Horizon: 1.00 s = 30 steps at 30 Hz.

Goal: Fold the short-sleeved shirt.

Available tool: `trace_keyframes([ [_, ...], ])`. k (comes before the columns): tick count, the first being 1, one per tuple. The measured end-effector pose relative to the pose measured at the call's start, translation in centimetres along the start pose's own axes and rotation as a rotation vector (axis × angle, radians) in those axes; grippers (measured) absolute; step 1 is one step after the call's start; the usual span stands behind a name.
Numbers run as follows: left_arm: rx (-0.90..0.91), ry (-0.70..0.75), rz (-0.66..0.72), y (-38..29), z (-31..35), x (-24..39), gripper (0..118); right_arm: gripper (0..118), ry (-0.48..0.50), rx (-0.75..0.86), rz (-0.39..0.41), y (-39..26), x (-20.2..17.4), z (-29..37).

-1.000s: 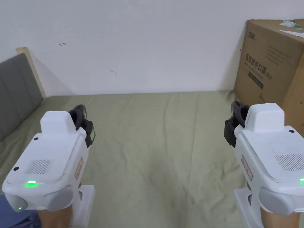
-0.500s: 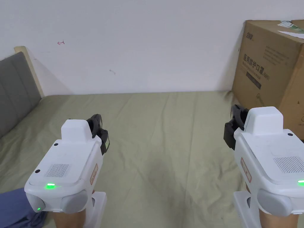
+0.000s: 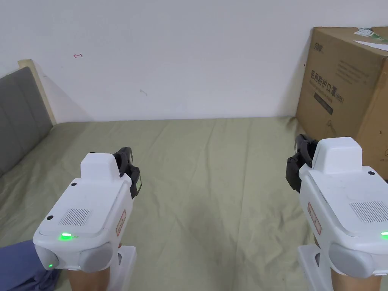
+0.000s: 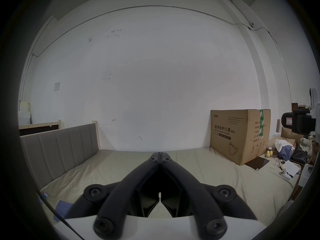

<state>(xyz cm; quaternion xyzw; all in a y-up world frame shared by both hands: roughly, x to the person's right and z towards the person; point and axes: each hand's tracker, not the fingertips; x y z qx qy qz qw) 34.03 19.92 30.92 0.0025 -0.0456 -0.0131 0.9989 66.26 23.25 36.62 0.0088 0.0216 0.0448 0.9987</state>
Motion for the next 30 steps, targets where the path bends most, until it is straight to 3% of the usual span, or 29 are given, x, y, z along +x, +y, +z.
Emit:
trace_keyframes([
  [30, -0.003, 0.002, -0.008, 0.0, 0.29, -0.08, 0, 0, 0.003, 0.008, -0.001, 0.28, -0.04, 0.43],
])
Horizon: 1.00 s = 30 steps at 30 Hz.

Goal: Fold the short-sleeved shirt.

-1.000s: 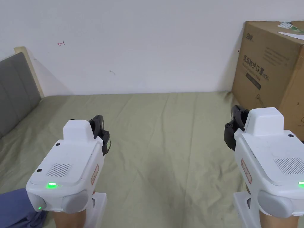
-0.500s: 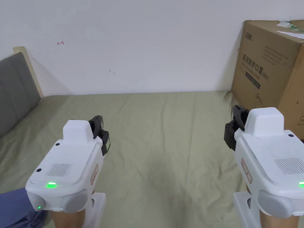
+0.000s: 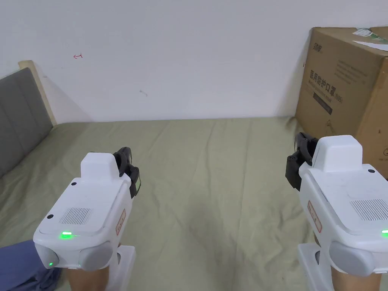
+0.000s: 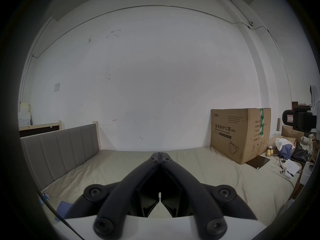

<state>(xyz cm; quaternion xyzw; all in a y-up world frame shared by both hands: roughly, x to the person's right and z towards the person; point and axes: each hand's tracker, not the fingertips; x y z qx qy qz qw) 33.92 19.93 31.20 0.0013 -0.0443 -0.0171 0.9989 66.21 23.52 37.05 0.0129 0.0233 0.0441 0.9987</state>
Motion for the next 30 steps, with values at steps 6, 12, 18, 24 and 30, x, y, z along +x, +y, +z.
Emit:
trace_keyframes([
  [6, 0.002, 0.007, 0.001, 0.08, 0.08, -0.15, 0, 0, -0.001, 0.001, -0.002, 0.0, 0.01, 0.03],
  [12, 0.021, 0.044, 0.008, 0.05, 0.1, -0.38, 0, 1, -0.003, -0.009, -0.006, -0.05, -0.07, -0.04],
  [18, 0.028, 0.075, 0.002, 0.11, 0.03, -0.67, 109, 99, 0.007, -0.047, -0.044, -0.23, 0.28, -0.23],
  [24, 0.033, 0.082, 0.004, 0.21, 0.75, -0.33, 118, 118, -0.017, -0.017, -0.073, -0.32, 0.35, 0.11],
  [30, 0.036, 0.086, 0.012, 0.42, 0.93, -0.23, 118, 118, -0.021, -0.014, -0.081, -0.13, 0.49, 0.19],
])
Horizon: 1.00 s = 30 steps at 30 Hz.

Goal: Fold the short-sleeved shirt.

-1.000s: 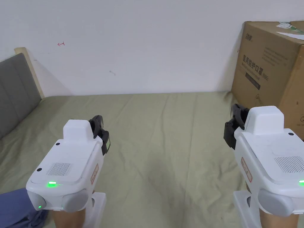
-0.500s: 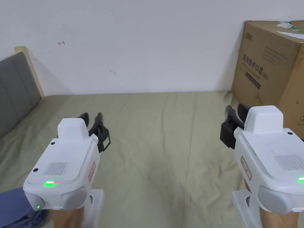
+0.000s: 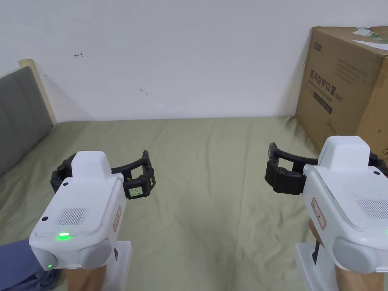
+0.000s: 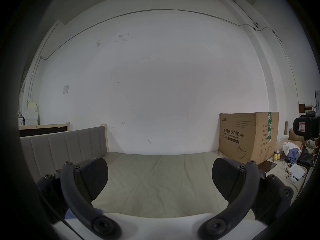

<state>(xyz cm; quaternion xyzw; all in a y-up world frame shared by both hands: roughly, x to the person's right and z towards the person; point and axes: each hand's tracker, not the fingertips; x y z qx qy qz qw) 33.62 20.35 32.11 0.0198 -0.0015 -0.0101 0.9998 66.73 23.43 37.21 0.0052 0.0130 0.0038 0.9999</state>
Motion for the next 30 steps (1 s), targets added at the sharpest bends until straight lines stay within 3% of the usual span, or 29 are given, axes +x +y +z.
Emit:
trace_keyframes([
  [30, 0.013, -0.003, -0.005, 0.17, -0.47, -0.26, 118, 118, -0.01, 0.008, 0.027, -0.11, -0.31, 0.22],
])
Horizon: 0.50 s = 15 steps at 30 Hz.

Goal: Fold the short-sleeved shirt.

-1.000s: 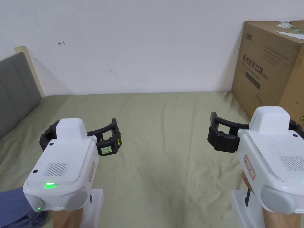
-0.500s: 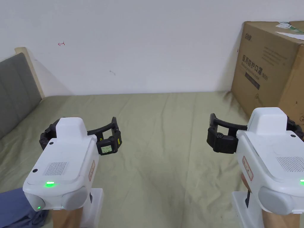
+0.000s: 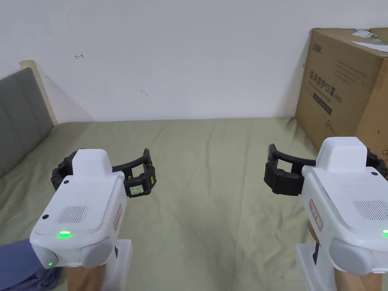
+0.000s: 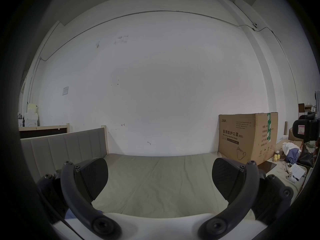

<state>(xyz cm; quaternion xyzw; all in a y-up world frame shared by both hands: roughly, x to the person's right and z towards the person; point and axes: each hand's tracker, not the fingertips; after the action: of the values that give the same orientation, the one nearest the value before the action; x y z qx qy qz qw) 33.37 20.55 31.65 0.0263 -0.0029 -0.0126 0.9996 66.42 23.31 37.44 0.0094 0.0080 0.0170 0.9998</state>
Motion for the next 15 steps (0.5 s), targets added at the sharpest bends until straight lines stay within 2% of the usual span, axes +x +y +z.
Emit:
trace_keyframes([
  [15, 0.001, 0.003, -0.003, 0.08, 0.06, -0.12, 118, 118, -0.006, 0.005, 0.006, 0.13, 0.01, 0.15],
])
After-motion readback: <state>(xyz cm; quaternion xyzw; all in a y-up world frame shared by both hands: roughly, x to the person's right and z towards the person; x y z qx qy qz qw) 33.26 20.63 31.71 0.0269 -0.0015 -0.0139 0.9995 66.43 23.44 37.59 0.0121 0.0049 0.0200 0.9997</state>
